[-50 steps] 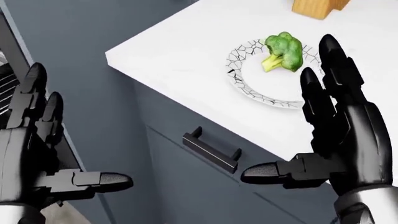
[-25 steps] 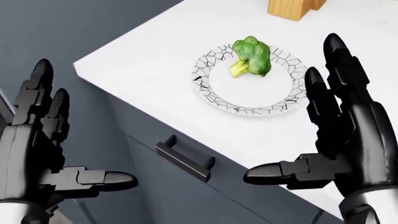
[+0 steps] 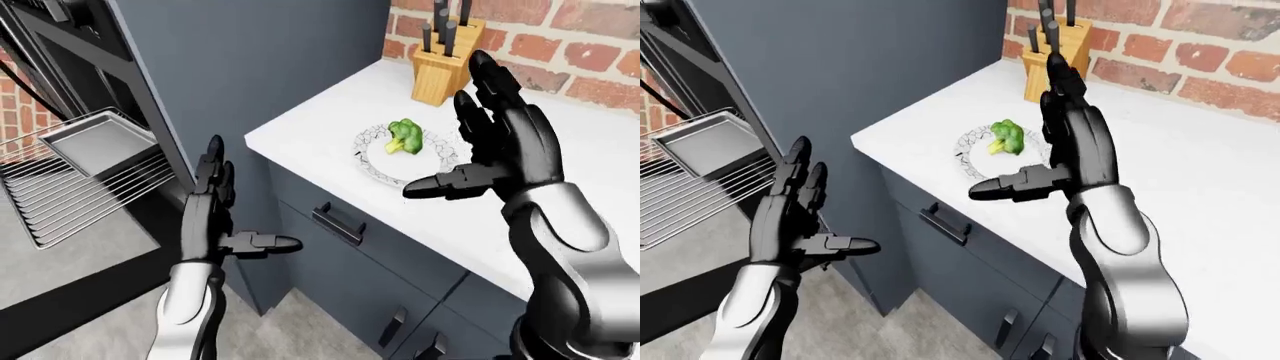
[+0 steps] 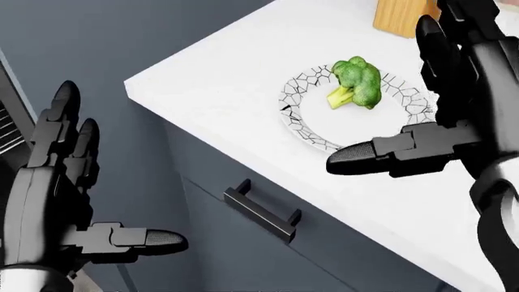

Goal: Place the broccoli on the rack of the oven.

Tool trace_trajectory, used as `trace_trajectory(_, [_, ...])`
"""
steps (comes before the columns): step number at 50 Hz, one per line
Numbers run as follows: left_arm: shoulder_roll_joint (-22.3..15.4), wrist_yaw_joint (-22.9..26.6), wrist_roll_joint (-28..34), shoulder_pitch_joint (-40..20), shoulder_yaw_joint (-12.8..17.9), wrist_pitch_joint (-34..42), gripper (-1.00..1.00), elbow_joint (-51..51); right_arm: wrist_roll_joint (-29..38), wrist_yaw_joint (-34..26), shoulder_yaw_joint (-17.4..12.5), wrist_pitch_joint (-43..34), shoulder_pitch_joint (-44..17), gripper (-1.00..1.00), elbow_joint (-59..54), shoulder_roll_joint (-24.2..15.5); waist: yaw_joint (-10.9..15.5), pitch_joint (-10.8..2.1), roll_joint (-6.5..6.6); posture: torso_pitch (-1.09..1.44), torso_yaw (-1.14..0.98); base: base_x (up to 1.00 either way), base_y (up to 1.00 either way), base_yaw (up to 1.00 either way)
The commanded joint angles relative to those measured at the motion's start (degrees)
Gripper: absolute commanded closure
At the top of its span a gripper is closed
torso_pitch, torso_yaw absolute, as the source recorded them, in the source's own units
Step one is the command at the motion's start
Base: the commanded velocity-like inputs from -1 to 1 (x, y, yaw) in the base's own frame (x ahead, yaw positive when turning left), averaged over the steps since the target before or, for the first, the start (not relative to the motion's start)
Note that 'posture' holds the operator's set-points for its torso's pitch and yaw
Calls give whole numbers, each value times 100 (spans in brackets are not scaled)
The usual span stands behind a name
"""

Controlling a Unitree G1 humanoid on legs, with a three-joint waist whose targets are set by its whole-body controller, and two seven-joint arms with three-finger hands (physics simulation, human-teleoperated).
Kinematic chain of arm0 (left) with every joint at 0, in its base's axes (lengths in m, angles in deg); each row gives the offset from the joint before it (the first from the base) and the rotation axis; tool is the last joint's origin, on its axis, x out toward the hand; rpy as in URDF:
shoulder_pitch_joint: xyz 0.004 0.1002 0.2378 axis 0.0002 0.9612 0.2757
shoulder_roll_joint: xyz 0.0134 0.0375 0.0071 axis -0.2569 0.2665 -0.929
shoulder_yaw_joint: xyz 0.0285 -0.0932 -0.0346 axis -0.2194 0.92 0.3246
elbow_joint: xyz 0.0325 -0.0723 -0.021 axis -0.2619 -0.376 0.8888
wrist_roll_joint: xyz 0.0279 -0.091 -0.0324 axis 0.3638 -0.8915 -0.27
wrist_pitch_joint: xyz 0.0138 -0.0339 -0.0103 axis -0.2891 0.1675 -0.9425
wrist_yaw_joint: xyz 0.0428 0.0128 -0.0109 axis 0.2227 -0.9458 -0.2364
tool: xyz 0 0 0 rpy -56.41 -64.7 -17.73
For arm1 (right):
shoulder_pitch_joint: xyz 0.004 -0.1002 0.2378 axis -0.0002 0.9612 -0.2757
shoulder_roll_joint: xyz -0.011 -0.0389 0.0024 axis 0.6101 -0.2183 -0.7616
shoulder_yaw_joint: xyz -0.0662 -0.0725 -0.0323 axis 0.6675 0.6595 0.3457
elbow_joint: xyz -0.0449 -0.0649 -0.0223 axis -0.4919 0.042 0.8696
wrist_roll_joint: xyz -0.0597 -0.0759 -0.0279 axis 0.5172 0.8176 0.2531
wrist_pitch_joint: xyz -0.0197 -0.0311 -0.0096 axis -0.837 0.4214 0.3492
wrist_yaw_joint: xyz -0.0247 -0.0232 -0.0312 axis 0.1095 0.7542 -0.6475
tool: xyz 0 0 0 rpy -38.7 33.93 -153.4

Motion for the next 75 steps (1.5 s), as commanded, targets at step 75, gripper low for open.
trace_trajectory(75, [10,-17,-119,-61,-33,-413,-100,-125,3498,119,725,3875,-4064,-100,-8967,-124,28,-126,79,0,0,0,0,0])
